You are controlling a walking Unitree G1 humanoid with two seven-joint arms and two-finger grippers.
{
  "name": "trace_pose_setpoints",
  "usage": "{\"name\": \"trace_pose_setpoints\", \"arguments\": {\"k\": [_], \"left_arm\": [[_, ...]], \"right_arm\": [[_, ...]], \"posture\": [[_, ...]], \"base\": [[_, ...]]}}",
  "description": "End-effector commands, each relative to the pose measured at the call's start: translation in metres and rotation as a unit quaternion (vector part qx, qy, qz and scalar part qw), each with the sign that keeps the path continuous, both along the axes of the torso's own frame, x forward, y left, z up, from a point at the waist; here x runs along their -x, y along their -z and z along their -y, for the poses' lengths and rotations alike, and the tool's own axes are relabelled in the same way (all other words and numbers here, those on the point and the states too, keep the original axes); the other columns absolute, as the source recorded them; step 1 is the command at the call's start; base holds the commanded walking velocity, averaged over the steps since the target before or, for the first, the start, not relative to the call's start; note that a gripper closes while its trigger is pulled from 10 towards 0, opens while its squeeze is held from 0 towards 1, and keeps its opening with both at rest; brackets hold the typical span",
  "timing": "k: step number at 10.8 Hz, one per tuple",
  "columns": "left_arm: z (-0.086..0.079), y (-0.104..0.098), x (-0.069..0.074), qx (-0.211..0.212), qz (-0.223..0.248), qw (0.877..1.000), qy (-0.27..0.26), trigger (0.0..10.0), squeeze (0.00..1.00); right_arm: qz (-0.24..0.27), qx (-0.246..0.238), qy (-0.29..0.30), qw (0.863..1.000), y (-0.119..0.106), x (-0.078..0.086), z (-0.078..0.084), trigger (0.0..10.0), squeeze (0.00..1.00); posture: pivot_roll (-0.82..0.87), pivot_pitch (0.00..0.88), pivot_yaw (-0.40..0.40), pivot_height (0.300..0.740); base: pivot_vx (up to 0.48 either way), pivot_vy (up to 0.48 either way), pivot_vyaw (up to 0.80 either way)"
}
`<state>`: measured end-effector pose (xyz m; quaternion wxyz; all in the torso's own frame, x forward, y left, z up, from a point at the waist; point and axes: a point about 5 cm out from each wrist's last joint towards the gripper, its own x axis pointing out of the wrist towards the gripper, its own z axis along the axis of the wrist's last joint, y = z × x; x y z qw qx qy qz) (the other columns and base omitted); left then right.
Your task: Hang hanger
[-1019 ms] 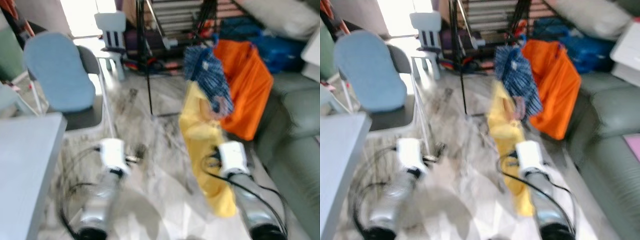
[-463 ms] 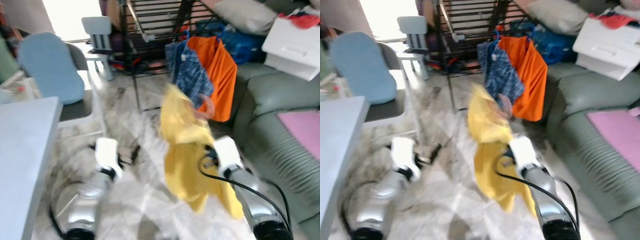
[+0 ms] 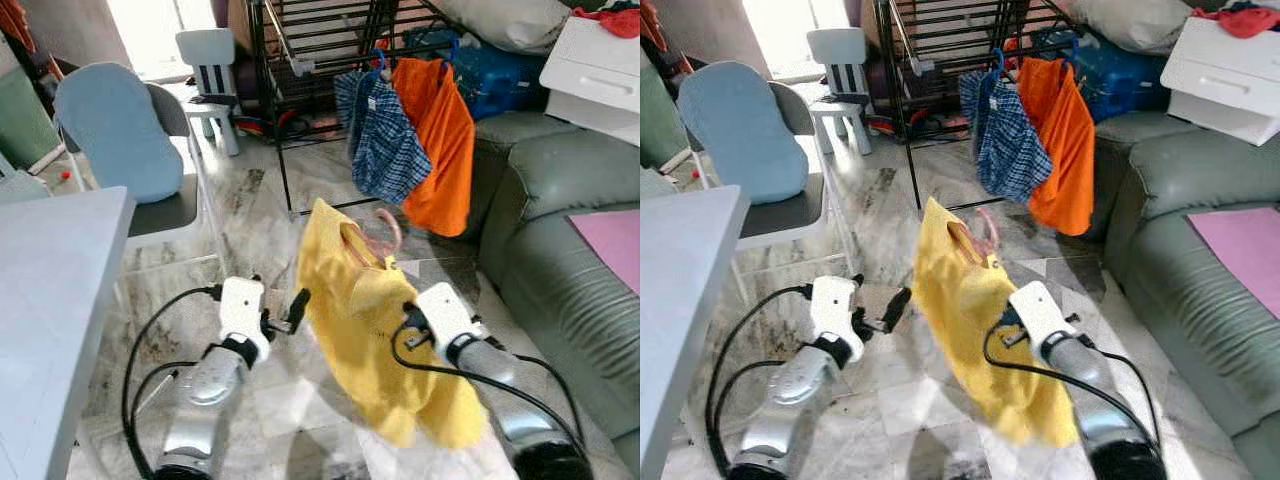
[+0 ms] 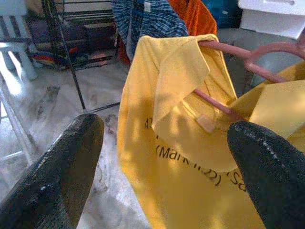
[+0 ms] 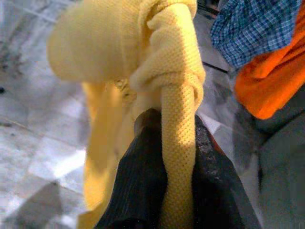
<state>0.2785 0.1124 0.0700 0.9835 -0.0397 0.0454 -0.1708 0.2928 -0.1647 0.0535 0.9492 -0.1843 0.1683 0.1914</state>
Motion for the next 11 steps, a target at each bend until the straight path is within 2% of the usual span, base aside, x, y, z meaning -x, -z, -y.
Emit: {"name": "trace_pose_setpoints", "arguments": {"k": [1,3,5,6,7,9,11], "left_arm": [[-0.007,-0.002,-0.003,0.002,0.001,1.000,-0.020,10.0,0.00],[-0.014,-0.002,-0.010,0.005,0.001,0.999,-0.033,10.0,0.00],[-0.013,-0.004,-0.016,-0.002,0.007,1.000,-0.027,10.0,0.00],[-0.010,-0.006,-0.017,0.009,0.011,1.000,-0.027,10.0,0.00],[-0.007,-0.007,-0.017,0.018,0.013,0.999,-0.025,10.0,0.00],[-0.003,-0.003,-0.013,0.025,0.010,0.999,-0.023,10.0,0.00],[-0.003,-0.003,-0.012,0.026,0.011,0.999,-0.027,10.0,0.00]], "right_arm": [[0.027,-0.017,-0.021,0.999,-0.015,-0.006,-0.012,10.0,0.00],[0.008,-0.027,-0.124,0.992,-0.019,0.015,-0.021,10.0,0.00],[0.014,-0.004,-0.189,0.982,-0.031,0.018,-0.008,10.0,0.00],[0.022,-0.002,-0.162,0.987,-0.033,0.013,-0.003,10.0,0.00],[0.030,-0.003,-0.157,0.987,-0.035,0.013,-0.004,10.0,0.00],[0.028,-0.008,-0.164,0.986,-0.032,0.017,-0.012,10.0,0.00],[0.028,-0.007,-0.170,0.985,-0.031,0.018,-0.014,10.0,0.00]], "posture": [[-0.23,0.000,0.052,0.740],[-0.24,0.000,0.053,0.740],[-0.26,0.000,0.053,0.740],[-0.27,0.000,0.053,0.740],[-0.26,0.000,0.053,0.740],[-0.26,0.000,0.052,0.740],[-0.26,0.000,0.051,0.740]], "base": [[0.000,0.000,0.00],[0.000,0.000,0.00],[0.000,0.000,0.00],[0.000,0.000,0.00],[0.000,0.000,0.00],[0.000,0.000,0.72],[0.000,-0.337,0.42]]}}
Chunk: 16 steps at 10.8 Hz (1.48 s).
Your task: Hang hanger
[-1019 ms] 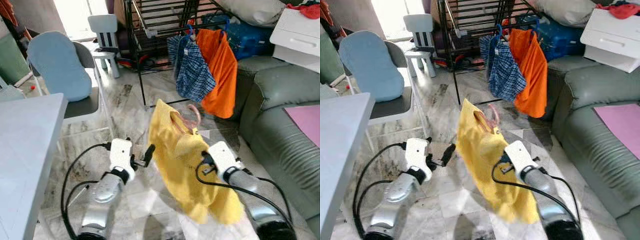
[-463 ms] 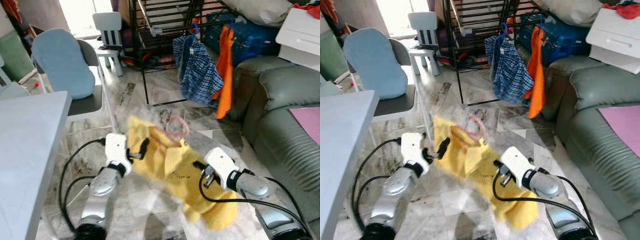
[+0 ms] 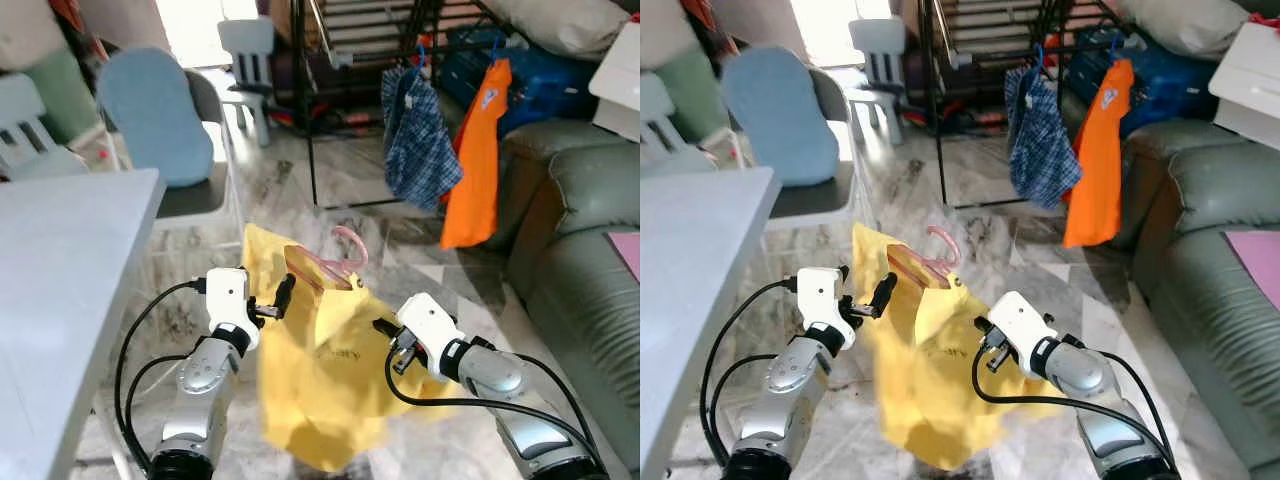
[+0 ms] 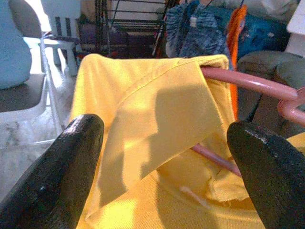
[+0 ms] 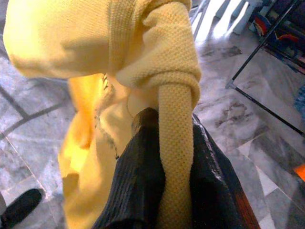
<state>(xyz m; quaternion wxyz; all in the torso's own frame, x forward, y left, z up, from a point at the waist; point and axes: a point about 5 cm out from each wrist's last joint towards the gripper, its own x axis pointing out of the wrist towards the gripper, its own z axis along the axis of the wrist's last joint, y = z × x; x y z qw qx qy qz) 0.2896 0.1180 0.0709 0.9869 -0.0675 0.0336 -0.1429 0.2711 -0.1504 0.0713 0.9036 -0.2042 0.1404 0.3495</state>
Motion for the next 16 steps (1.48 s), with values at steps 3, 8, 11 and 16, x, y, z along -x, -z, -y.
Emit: {"name": "trace_pose_setpoints", "arguments": {"k": [3,8,11,16], "left_arm": [[0.003,-0.004,-0.003,0.000,0.007,1.000,0.003,10.0,0.00],[-0.001,-0.007,-0.008,0.001,0.009,1.000,-0.013,10.0,0.00],[-0.003,-0.006,-0.008,0.009,0.004,0.999,-0.032,10.0,0.00],[-0.010,0.000,-0.009,-0.005,-0.010,0.997,-0.079,10.0,0.00]], "right_arm": [[0.037,-0.004,-0.001,0.999,-0.013,-0.005,0.000,10.0,0.00],[0.057,0.009,-0.014,0.998,-0.015,-0.009,-0.009,10.0,0.00],[0.067,0.012,-0.040,0.997,-0.013,-0.005,-0.023,10.0,0.00],[0.069,0.016,-0.033,0.997,-0.011,-0.002,-0.018,10.0,0.00]], "posture": [[-0.27,0.000,0.054,0.740],[-0.26,0.000,0.058,0.740],[-0.26,0.000,0.056,0.740],[-0.27,0.000,0.053,0.740]], "base": [[0.000,-0.381,0.49],[0.000,-0.381,0.00],[0.000,-0.381,0.30],[0.000,-0.228,0.09]]}}
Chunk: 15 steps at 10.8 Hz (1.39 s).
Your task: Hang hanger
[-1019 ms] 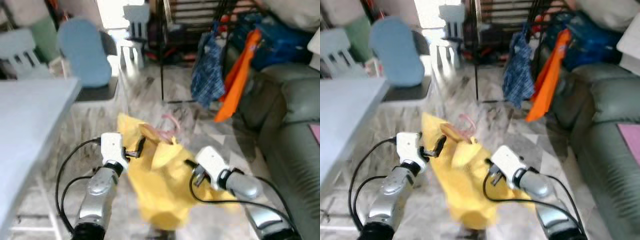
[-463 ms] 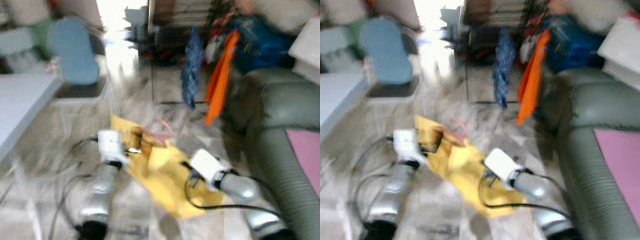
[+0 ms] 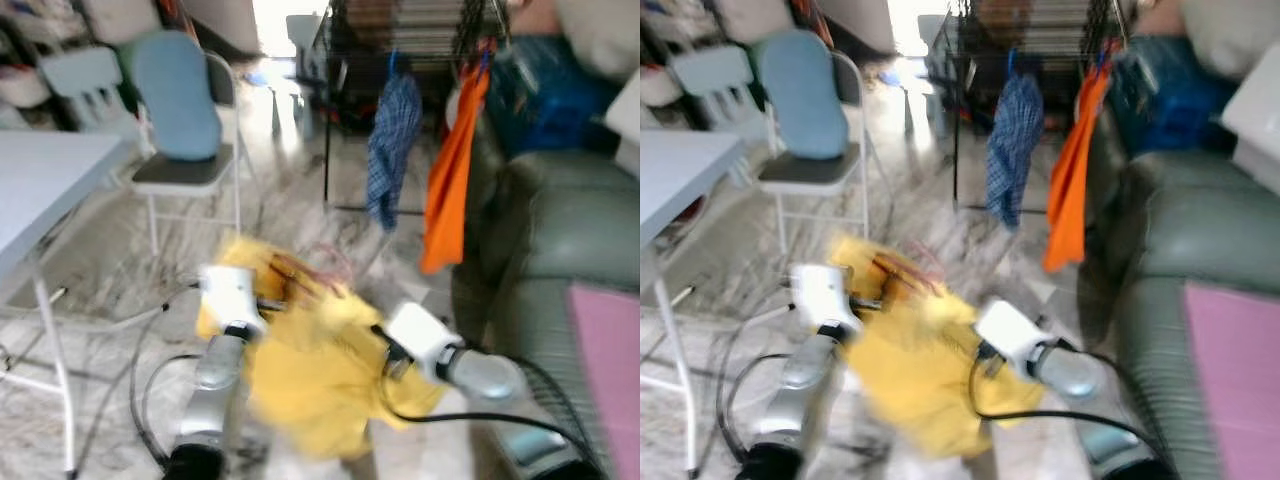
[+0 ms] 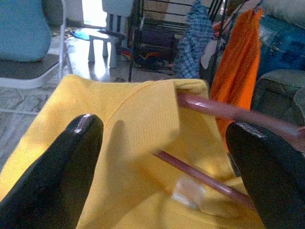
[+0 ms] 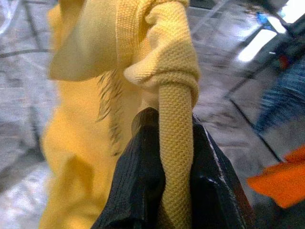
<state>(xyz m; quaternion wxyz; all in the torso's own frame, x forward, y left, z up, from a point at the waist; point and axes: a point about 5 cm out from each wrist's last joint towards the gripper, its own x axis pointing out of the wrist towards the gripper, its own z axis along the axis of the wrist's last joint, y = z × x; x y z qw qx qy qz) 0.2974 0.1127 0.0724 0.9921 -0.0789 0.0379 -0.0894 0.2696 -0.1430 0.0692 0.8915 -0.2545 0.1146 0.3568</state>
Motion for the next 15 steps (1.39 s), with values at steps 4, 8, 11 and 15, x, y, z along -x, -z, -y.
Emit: {"name": "trace_pose_setpoints", "arguments": {"k": [4,8,11,15], "left_arm": [[-0.029,0.005,-0.003,-0.013,-0.016,0.996,-0.082,10.0,0.00],[-0.034,0.006,-0.003,-0.009,-0.014,0.996,-0.091,10.0,0.00],[-0.032,0.008,-0.001,-0.009,-0.014,0.996,-0.089,10.0,0.00],[-0.030,0.009,-0.002,-0.006,-0.015,0.996,-0.083,10.0,0.00]], "right_arm": [[0.047,-0.020,-0.017,0.999,-0.015,-0.005,-0.012,10.0,0.00],[0.051,-0.020,-0.017,0.998,-0.016,-0.005,-0.013,10.0,0.00],[0.055,-0.025,-0.018,0.998,-0.016,-0.004,-0.013,10.0,0.00],[0.062,-0.027,-0.027,0.997,-0.019,-0.004,-0.016,10.0,0.00]], "posture": [[-0.26,0.000,0.046,0.740],[-0.27,0.000,0.048,0.740],[-0.27,0.000,0.045,0.740],[-0.27,0.000,0.044,0.740]], "base": [[0.000,0.000,0.53],[0.060,0.000,0.65],[0.316,0.000,0.00],[0.374,0.000,0.00]]}}
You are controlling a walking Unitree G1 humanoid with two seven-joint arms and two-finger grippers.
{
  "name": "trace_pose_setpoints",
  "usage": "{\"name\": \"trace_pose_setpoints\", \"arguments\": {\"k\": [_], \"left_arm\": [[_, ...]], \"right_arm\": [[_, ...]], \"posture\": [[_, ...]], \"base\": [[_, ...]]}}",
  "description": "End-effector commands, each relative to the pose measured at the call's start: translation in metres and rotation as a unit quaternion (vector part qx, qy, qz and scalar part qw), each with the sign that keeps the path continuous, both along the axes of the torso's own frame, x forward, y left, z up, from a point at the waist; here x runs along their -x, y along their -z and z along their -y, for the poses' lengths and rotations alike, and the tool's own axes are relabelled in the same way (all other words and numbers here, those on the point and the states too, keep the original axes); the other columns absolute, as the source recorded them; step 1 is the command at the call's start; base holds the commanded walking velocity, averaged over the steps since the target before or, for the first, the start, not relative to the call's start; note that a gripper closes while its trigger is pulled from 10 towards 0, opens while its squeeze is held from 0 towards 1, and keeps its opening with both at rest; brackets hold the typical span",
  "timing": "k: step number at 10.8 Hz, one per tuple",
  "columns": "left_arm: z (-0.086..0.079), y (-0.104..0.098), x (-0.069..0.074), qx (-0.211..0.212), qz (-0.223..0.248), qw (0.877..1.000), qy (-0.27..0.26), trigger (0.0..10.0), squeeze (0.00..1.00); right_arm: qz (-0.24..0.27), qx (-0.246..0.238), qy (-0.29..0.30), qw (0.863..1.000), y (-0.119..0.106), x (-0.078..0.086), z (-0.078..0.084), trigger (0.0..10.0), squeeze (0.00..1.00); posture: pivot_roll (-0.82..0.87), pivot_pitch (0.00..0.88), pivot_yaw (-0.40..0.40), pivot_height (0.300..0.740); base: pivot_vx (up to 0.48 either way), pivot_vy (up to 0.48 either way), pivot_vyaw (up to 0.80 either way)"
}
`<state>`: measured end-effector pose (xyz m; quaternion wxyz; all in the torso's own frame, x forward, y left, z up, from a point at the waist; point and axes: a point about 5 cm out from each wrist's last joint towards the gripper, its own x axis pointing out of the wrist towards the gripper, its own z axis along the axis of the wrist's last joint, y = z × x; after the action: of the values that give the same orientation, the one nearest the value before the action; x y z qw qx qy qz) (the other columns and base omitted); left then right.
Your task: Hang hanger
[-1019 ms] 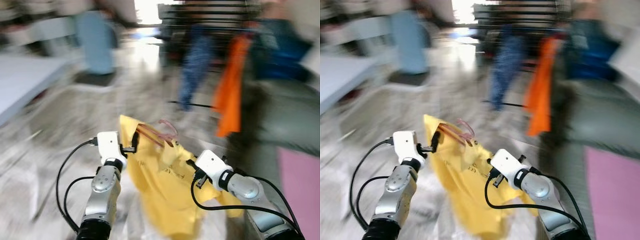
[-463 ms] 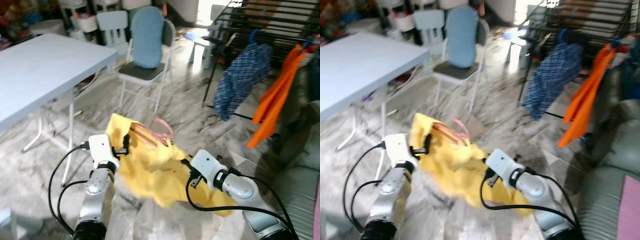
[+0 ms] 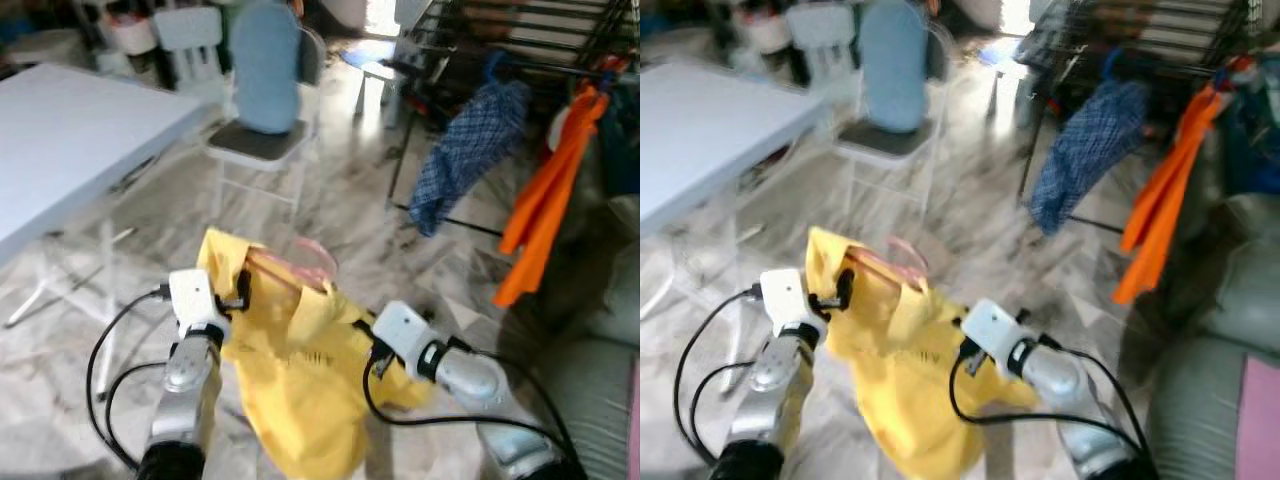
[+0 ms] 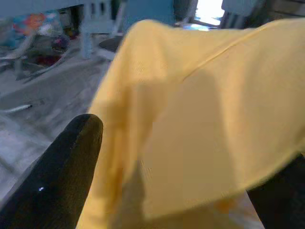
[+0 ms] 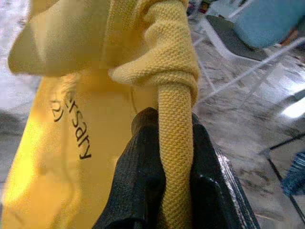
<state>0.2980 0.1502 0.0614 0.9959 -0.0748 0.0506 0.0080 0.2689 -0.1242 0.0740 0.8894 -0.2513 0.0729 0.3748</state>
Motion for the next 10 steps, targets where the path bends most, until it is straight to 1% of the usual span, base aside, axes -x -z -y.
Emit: {"name": "trace_pose_setpoints", "arguments": {"k": [1,3,4,6,7,8,10], "left_arm": [[0.0079,-0.0023,-0.0021,0.002,0.004,1.000,0.012,10.0,0.00],[0.0080,-0.0023,-0.0035,0.002,0.003,1.000,0.013,10.0,0.00],[0.0073,-0.0013,-0.0036,0.001,-0.003,1.000,0.005,10.0,0.00],[0.0047,-0.0004,-0.0027,-0.013,-0.005,1.000,-0.009,10.0,0.00],[0.0037,0.0000,-0.0023,-0.025,-0.005,1.000,-0.010,10.0,0.00],[0.0040,-0.0001,-0.0024,-0.028,-0.004,1.000,-0.007,10.0,0.00],[0.0055,-0.0001,-0.0027,-0.030,-0.005,1.000,-0.002,10.0,0.00]], "right_arm": [[0.032,-0.008,-0.001,0.999,-0.0142,-0.0050,0.0028,10.0,0.00],[0.036,-0.007,-0.009,0.999,-0.0141,-0.0051,0.0006,10.0,0.00],[0.038,-0.008,-0.012,0.999,-0.0139,-0.0050,-0.0006,10.0,0.00],[0.040,-0.009,-0.020,0.999,-0.0143,-0.0039,-0.0018,10.0,0.00],[0.039,-0.010,-0.029,0.999,-0.0144,-0.0025,-0.0031,10.0,0.00],[0.039,-0.010,-0.031,0.999,-0.0142,-0.0021,-0.0033,10.0,0.00],[0.038,-0.022,-0.033,0.999,-0.0166,-0.0027,-0.0033,10.0,0.00]], "posture": [[-0.27,0.000,0.045,0.740],[-0.27,0.000,0.048,0.740],[-0.26,0.000,0.045,0.740],[-0.26,0.000,0.044,0.740],[-0.26,0.000,0.046,0.740],[-0.26,0.000,0.047,0.740],[-0.26,0.000,0.051,0.740]], "base": [[0.379,0.000,0.00],[0.334,0.000,0.00],[0.000,0.000,0.00],[0.000,0.000,0.68],[0.000,0.000,0.80],[0.000,0.000,0.80],[0.000,0.000,0.00]]}}
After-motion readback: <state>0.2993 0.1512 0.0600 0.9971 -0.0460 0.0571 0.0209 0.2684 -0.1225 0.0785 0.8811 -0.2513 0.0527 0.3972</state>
